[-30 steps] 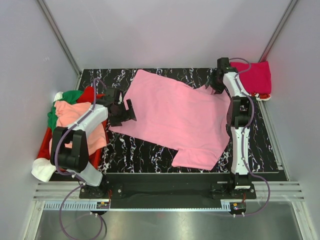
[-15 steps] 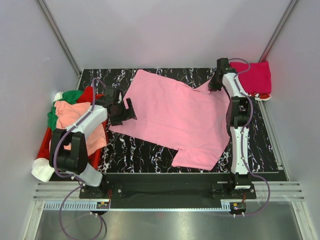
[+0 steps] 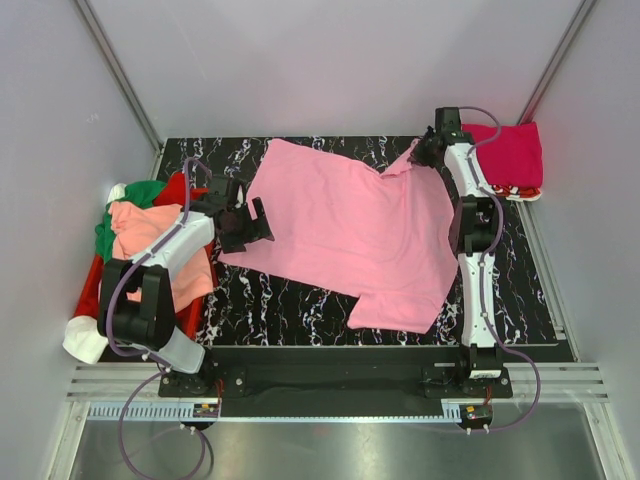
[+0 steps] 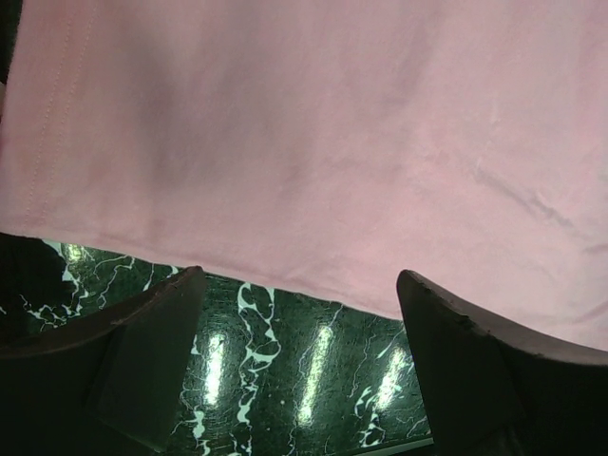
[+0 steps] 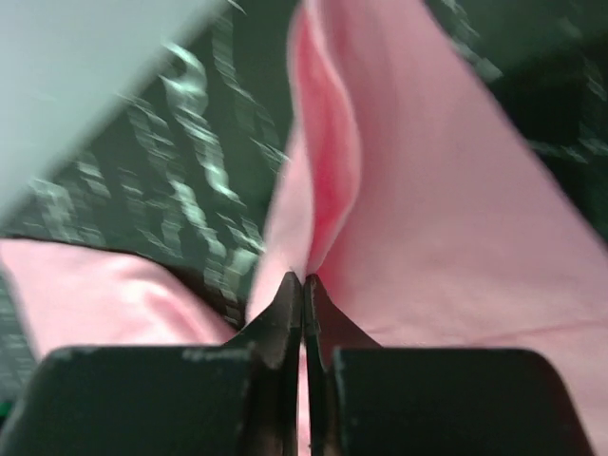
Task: Fold and stack the t-shirts
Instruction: Flatten the tshirt out
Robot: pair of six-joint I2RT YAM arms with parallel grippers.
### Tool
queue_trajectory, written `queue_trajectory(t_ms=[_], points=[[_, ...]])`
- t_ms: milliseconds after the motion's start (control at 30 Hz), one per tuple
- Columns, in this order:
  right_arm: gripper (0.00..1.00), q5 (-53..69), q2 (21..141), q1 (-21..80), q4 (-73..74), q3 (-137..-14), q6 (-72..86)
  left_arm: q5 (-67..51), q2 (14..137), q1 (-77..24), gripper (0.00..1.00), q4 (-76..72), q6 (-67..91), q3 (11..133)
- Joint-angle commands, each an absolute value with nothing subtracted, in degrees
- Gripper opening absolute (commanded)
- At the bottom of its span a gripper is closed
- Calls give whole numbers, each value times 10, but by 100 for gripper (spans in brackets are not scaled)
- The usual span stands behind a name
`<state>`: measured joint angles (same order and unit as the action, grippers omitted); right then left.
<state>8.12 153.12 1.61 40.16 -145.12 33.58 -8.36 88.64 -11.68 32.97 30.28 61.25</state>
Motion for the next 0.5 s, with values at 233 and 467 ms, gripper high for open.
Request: queue_trajectory(t_ms=[233,467], points=[[1,127,1634,22,61,-1534,604,-88,878,-117,88,327,299,620],[97,61,1716,71,-129,-1601,599,-84,892,-117,88,330,298,624]])
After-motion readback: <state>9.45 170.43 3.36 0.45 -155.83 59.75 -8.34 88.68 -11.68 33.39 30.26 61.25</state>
